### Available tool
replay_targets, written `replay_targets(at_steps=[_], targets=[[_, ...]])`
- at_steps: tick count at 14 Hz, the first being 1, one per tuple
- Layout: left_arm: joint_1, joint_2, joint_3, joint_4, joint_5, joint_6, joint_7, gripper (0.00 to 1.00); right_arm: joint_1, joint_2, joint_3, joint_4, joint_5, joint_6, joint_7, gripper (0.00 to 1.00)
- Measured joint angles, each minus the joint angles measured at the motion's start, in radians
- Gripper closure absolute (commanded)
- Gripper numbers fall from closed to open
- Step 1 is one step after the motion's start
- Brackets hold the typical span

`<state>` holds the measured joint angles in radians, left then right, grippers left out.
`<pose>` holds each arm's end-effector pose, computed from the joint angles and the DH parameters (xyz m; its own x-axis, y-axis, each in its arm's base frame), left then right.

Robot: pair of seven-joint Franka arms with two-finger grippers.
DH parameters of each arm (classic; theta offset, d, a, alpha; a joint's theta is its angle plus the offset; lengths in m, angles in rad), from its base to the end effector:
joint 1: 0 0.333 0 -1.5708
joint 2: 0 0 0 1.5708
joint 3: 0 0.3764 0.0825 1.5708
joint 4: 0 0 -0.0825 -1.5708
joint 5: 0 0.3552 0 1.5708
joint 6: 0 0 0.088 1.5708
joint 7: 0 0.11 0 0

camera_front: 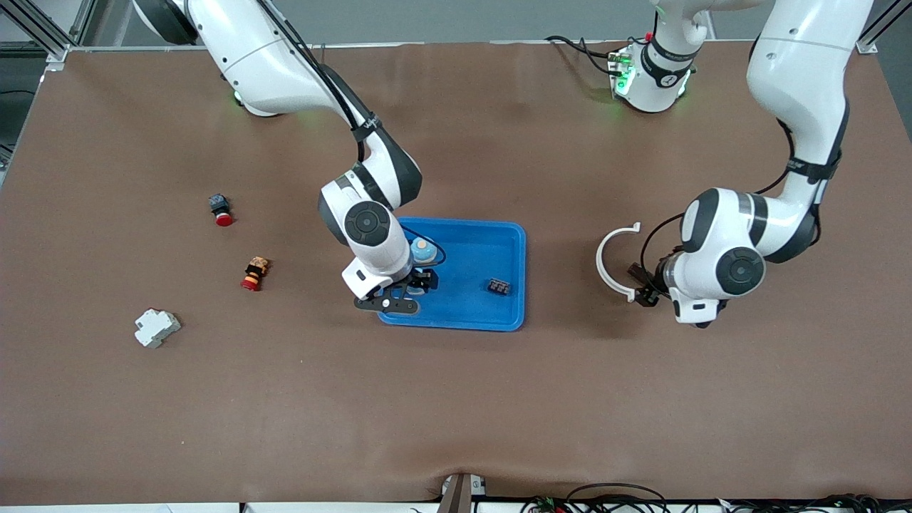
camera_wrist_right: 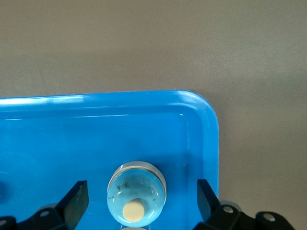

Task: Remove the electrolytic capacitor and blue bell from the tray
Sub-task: 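Place the capacitor by the white arc while the right gripper grasps a bell, then lift the bell with the right gripper while the left gripper withdraws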

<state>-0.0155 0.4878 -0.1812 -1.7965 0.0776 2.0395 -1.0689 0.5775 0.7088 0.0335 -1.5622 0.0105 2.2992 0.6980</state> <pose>0.6217 -0.1059 0.3327 0.6519 0.7463 -0.1344 0.7217 -0.6650 -0.1920 0.5953 0.4112 0.2920 0.9948 -0.1021 0.0025 -0.1019 -0.9939 -0.0410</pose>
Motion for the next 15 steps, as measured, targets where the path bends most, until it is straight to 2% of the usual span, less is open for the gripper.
replay_targets(at_steps=[3, 7, 12, 15], targets=[[0.001, -0.040, 0.000, 0.132, 0.001, -0.138, 0.130, 0.00, 0.005, 0.008, 0.002, 0.000, -0.001, -0.001, -0.001, 0.00], [0.013, -0.098, 0.006, 0.261, 0.001, -0.234, 0.368, 0.00, 0.007, 0.024, 0.004, 0.002, -0.002, -0.001, -0.002, 0.00], [0.049, -0.225, 0.010, 0.293, 0.001, -0.302, 0.675, 0.00, 0.007, 0.038, 0.007, 0.002, -0.002, -0.002, -0.002, 0.00], [0.068, -0.307, 0.010, 0.298, 0.001, -0.381, 0.787, 0.00, 0.013, 0.050, 0.015, 0.003, -0.001, -0.002, -0.002, 0.00]])
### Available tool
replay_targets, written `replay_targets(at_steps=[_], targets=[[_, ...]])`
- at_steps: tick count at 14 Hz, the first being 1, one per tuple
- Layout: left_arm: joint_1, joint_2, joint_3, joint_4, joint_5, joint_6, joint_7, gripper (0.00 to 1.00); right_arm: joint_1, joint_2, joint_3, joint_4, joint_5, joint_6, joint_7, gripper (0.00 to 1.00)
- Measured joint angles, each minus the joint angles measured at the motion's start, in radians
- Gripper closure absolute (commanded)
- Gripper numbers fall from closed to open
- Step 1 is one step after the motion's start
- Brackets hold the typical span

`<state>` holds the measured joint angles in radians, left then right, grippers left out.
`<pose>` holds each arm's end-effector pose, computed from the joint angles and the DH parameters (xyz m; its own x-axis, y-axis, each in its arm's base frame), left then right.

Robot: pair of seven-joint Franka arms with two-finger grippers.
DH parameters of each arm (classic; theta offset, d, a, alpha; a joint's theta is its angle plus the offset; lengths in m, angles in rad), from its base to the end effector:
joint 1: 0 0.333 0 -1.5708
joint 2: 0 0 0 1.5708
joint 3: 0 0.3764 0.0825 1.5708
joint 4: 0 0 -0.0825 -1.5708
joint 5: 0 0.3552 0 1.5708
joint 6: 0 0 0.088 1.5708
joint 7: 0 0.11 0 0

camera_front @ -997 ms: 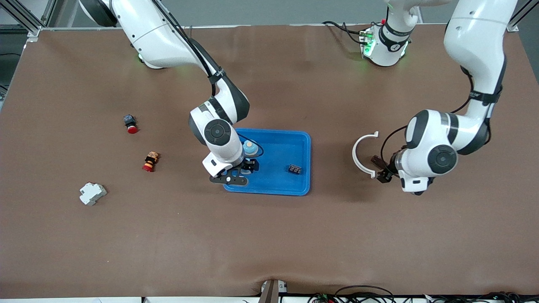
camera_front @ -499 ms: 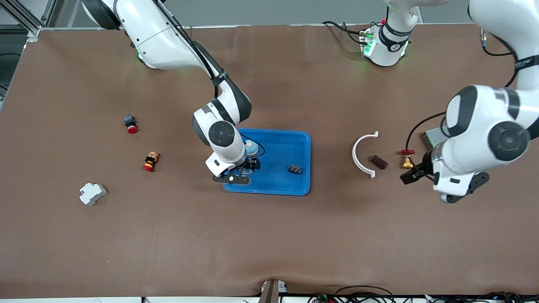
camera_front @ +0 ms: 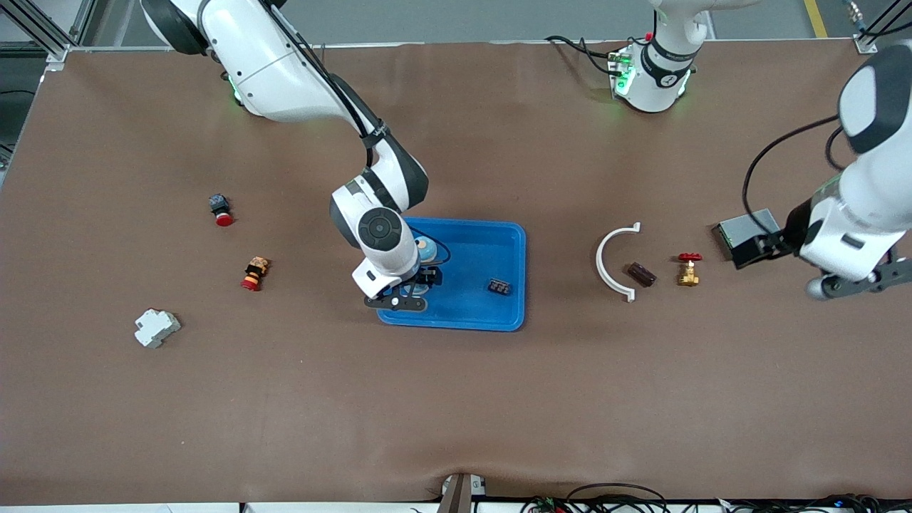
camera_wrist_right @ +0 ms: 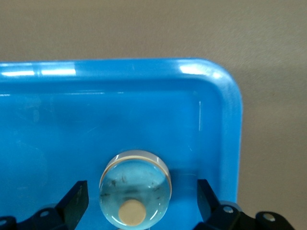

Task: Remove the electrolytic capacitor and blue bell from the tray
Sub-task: 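Lift the bell with the right gripper while the left gripper withdraws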

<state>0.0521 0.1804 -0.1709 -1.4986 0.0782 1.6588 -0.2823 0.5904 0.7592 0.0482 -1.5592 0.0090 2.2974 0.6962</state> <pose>0.5937 -0.0523 0.6219 0.9875 0.1578 -0.0038 0.1574 -0.9862 -0.0503 0.5831 0.4244 0.2569 0.9962 -0.0760 -0.0413 -0.0768 -0.9969 -0.0173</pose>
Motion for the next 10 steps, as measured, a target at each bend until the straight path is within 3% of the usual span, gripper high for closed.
replay_targets(at_steps=[3, 4, 6, 10], targets=[[0.008, -0.054, 0.002, 0.000, 0.000, -0.045, 0.072, 0.00, 0.005, 0.008, 0.001, 0.001, 0.000, 0.000, 0.000, 0.00], [0.008, -0.062, 0.002, 0.000, 0.000, -0.058, 0.079, 0.00, 0.006, 0.009, 0.001, 0.001, 0.000, 0.000, 0.000, 0.04], [0.008, -0.076, -0.001, 0.000, -0.002, -0.077, 0.086, 0.00, 0.006, 0.010, 0.001, 0.001, 0.000, 0.000, -0.003, 0.38], [0.004, -0.108, -0.013, 0.000, -0.004, -0.118, 0.086, 0.00, 0.006, 0.011, 0.002, 0.004, 0.000, 0.000, -0.005, 0.87]])
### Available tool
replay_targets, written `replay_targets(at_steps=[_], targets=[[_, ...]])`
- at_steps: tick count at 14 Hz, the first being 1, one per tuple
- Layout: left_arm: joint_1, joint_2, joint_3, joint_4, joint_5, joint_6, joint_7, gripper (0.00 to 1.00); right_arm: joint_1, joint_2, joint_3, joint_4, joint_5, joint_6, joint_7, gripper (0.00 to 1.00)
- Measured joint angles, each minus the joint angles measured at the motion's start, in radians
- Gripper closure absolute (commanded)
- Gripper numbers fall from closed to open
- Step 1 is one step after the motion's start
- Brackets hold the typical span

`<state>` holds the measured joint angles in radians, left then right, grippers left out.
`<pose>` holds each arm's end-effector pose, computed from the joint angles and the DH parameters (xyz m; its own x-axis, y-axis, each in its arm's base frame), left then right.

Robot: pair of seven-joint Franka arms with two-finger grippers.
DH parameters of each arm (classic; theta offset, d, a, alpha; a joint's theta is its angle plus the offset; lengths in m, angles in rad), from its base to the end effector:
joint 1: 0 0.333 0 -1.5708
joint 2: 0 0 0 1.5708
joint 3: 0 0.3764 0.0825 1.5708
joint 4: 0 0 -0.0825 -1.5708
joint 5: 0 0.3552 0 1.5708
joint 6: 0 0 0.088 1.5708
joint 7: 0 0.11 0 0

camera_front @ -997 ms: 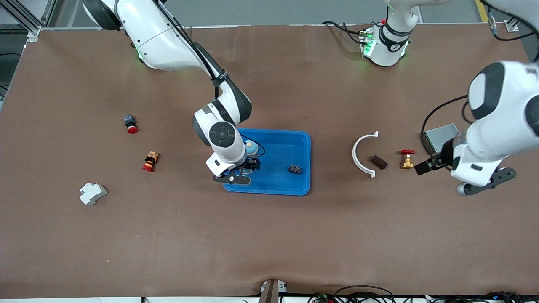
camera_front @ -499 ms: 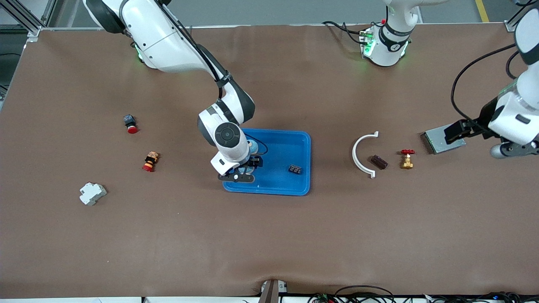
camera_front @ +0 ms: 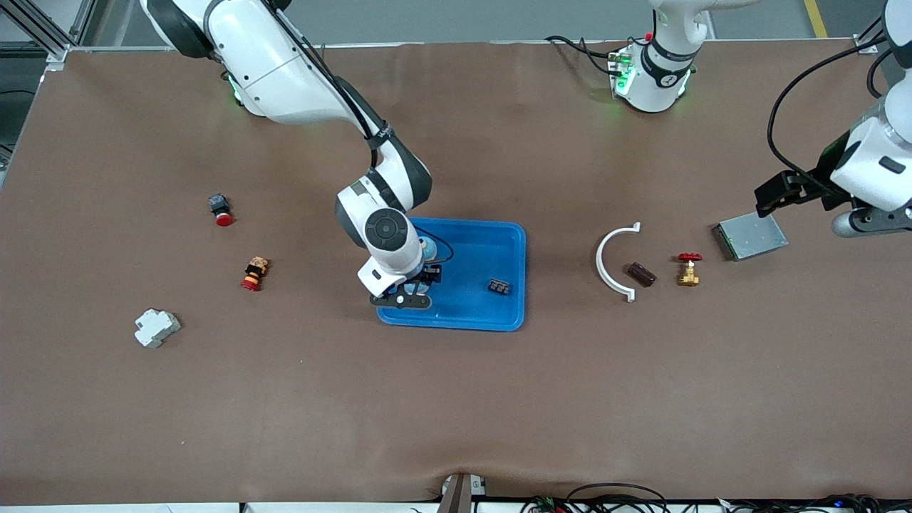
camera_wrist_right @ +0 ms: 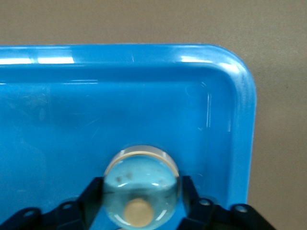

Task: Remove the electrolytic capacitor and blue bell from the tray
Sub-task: 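Lift the bell with the right gripper while the left gripper withdraws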

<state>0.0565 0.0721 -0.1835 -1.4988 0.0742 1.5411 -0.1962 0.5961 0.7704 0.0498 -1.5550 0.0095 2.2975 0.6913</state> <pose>0.5461 -0.0566 0.6732 0.9973 0.0711 -0.0161 0.0699 -0.9954 -0.0654 0.5804 0.4287 0.2505 0.9967 -0.0649 -0.0477 -0.0657 -0.9977 -0.0145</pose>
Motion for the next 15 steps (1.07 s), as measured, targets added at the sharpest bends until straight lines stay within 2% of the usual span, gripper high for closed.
replay_targets(at_steps=[1, 9, 12, 15], targets=[[0.000, -0.009, 0.000, 0.000, 0.000, -0.010, 0.002, 0.00, 0.000, -0.001, 0.000, 0.003, 0.000, -0.001, 0.000, 0.91], [0.001, -0.093, 0.009, -0.015, -0.015, -0.074, 0.107, 0.00, 0.000, 0.002, 0.004, 0.034, 0.001, -0.021, 0.000, 0.91], [-0.026, -0.119, 0.021, -0.051, -0.026, -0.074, 0.107, 0.00, -0.002, -0.023, 0.010, 0.073, 0.002, -0.113, -0.018, 0.91], [-0.060, -0.132, 0.057, -0.064, -0.026, -0.074, 0.107, 0.00, -0.051, -0.126, 0.007, 0.091, 0.016, -0.285, -0.167, 0.91]])
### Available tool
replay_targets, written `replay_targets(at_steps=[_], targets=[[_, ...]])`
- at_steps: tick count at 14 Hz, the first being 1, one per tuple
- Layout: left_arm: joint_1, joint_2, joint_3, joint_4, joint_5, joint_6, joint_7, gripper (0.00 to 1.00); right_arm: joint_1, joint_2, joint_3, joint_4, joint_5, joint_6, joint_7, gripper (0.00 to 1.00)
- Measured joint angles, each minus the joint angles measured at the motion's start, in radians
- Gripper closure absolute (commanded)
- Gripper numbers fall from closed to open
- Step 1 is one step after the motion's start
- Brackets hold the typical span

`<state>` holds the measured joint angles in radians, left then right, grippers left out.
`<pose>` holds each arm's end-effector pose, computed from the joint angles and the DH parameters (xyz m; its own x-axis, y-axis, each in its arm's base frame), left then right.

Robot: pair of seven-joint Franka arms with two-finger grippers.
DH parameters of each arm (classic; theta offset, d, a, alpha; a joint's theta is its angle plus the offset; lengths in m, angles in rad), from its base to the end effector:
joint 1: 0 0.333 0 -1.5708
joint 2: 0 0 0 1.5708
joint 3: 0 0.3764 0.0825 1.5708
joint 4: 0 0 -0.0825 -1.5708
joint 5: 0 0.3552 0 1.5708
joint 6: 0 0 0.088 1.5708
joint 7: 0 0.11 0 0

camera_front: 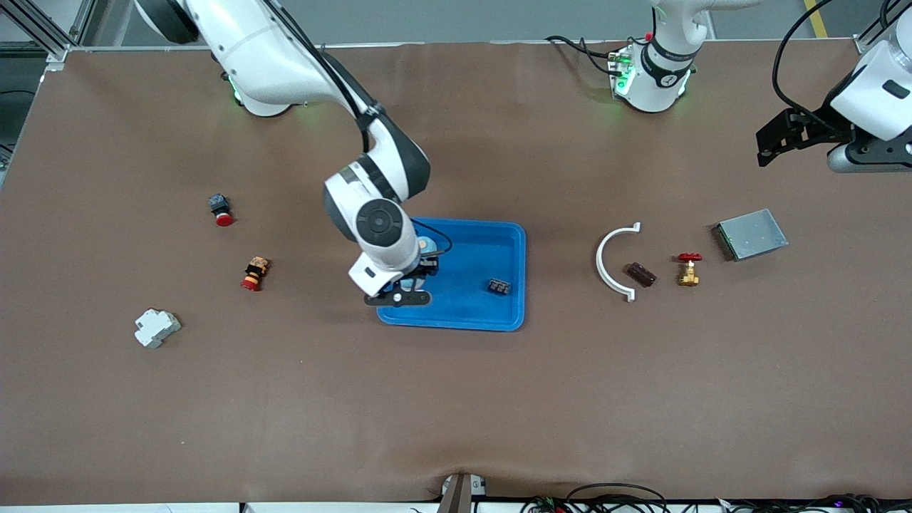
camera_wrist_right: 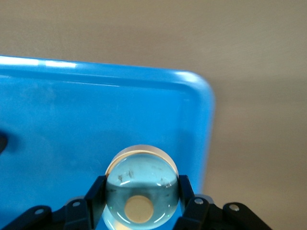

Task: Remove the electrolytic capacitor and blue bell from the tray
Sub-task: 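Lift the bell with the right gripper while the left gripper withdraws, then lower the bell beside the red buttons and open the right gripper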

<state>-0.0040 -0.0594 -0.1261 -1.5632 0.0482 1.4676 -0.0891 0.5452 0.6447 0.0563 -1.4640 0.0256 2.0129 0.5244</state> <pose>0.4892 -0.0610 0.7066 0.9989 -0.0356 -0.0314 -0.0374 -0.9976 -0.0586 0.5948 0.3994 0.3558 0.9924 0.0550 -0.1105 0.0553 -0.9985 -0.0006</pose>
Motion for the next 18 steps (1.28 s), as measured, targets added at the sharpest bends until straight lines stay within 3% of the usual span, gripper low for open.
replay_targets(at_steps=[4, 10, 18], targets=[[0.000, -0.002, 0.006, -0.006, 0.000, 0.000, 0.000, 0.00, -0.171, -0.175, -0.005, -0.024, 0.034, -0.210, -0.330, 0.91], [-0.004, 0.000, 0.005, -0.015, 0.000, 0.001, 0.000, 0.00, -0.352, -0.397, -0.011, -0.240, -0.044, -0.235, -0.657, 0.92], [-0.004, 0.006, 0.006, -0.018, 0.000, 0.001, 0.000, 0.00, -0.559, -0.447, -0.013, -0.367, -0.061, -0.139, -0.938, 0.92]])
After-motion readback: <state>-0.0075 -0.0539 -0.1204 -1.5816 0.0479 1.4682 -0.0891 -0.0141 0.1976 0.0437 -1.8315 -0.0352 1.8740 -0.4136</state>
